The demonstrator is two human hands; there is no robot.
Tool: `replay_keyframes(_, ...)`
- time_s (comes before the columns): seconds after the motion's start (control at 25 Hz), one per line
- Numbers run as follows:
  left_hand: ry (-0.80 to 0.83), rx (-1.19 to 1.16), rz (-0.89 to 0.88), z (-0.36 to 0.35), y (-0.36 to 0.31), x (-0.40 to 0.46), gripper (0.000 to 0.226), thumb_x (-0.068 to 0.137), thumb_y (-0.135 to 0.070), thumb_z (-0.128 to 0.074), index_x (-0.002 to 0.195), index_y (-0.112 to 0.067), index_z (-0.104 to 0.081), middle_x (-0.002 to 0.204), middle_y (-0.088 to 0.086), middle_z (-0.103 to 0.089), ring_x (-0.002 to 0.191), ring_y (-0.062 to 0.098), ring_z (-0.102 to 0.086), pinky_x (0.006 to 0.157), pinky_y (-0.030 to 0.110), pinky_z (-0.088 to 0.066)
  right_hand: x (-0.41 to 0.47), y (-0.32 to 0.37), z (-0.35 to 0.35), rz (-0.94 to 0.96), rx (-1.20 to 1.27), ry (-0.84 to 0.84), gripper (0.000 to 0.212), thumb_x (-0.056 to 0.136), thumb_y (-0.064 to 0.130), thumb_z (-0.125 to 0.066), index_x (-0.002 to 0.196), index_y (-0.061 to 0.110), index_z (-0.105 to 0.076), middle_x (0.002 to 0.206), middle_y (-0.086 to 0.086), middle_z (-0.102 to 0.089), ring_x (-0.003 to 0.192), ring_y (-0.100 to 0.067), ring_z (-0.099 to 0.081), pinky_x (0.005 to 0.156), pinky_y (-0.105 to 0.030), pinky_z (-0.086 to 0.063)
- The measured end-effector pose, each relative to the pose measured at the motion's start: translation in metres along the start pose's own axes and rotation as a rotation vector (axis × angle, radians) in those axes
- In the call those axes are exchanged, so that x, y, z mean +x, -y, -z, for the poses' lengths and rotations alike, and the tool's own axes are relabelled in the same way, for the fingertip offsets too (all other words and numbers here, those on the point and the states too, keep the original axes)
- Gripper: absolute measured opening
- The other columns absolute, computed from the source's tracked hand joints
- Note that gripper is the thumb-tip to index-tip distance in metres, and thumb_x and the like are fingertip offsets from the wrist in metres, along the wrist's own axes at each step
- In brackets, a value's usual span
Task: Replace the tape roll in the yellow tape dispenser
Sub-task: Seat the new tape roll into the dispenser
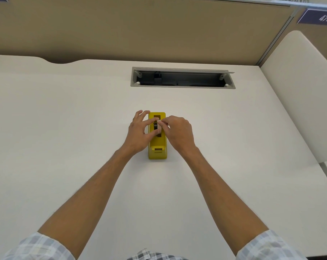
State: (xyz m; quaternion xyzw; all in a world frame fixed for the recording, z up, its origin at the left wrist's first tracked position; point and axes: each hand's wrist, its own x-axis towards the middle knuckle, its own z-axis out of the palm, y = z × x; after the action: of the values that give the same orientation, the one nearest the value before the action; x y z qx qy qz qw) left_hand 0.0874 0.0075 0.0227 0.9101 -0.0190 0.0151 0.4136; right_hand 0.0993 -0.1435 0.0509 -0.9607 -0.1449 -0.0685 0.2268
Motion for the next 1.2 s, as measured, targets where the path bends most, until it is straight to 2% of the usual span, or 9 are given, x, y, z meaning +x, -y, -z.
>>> replay_keyframes(0.2, 0.007, 0.008, -0.002, 0.001, -0.001, 0.0, 0.046, 0.088, -0.039, -0.064, 0.132, -0.026, -0.056, 0.154, 0.0, -0.032, 0.147, 0.02, -0.012, 0.114, 0.055, -0.025, 0.001, -0.005, 0.002, -0.001, 0.092, 0.005, 0.03, 0.098, 0.036, -0.051, 0.1, 0.016, -0.074, 0.093, -0.002, -0.073, 0.082, -0.021, -0.065, 0.07, -0.037, -0.052)
replay_keyframes(0.36, 0.005, 0.018, -0.005, 0.001, -0.002, 0.0, 0.047, 0.088, -0.038, -0.064, 0.132, -0.025, -0.056, 0.154, 0.001, -0.032, 0.147, 0.02, -0.012, 0.115, 0.054, -0.024, -0.002, -0.006, 0.001, 0.047, 0.095, 0.002, 0.026, 0.096, 0.038, -0.054, 0.104, 0.022, -0.074, 0.099, 0.001, -0.072, 0.085, -0.019, -0.064, 0.065, -0.029, -0.044)
replay_keyframes(0.68, -0.007, 0.04, -0.002, 0.003, -0.005, -0.002, 0.047, 0.087, -0.038, -0.065, 0.132, -0.026, -0.057, 0.154, 0.0, -0.033, 0.147, 0.019, -0.012, 0.115, 0.053, -0.022, 0.002, -0.004, -0.001, 0.02, 0.14, -0.029, 0.022, 0.094, 0.03, -0.059, 0.094, 0.018, -0.077, 0.089, -0.001, -0.073, 0.079, -0.02, -0.064, 0.064, -0.033, -0.048)
replay_keyframes(0.92, 0.002, 0.05, 0.013, 0.003, -0.007, -0.003, 0.047, 0.088, -0.037, -0.064, 0.133, -0.026, -0.056, 0.155, 0.0, -0.032, 0.147, 0.019, -0.012, 0.116, 0.053, -0.02, 0.006, -0.005, 0.001, -0.007, 0.244, 0.005, 0.02, 0.092, 0.027, -0.063, 0.094, 0.015, -0.078, 0.087, -0.003, -0.074, 0.08, -0.021, -0.064, 0.071, -0.037, -0.05)
replay_keyframes(1.2, 0.0, 0.087, -0.004, 0.003, -0.005, -0.001, 0.047, 0.088, -0.039, -0.064, 0.133, -0.027, -0.055, 0.154, 0.0, -0.032, 0.147, 0.02, -0.012, 0.115, 0.051, -0.018, 0.01, -0.005, 0.005, 0.065, 0.134, 0.058, 0.026, 0.097, 0.028, -0.054, 0.099, 0.014, -0.076, 0.09, -0.005, -0.073, 0.079, -0.022, -0.064, 0.067, -0.033, -0.049)
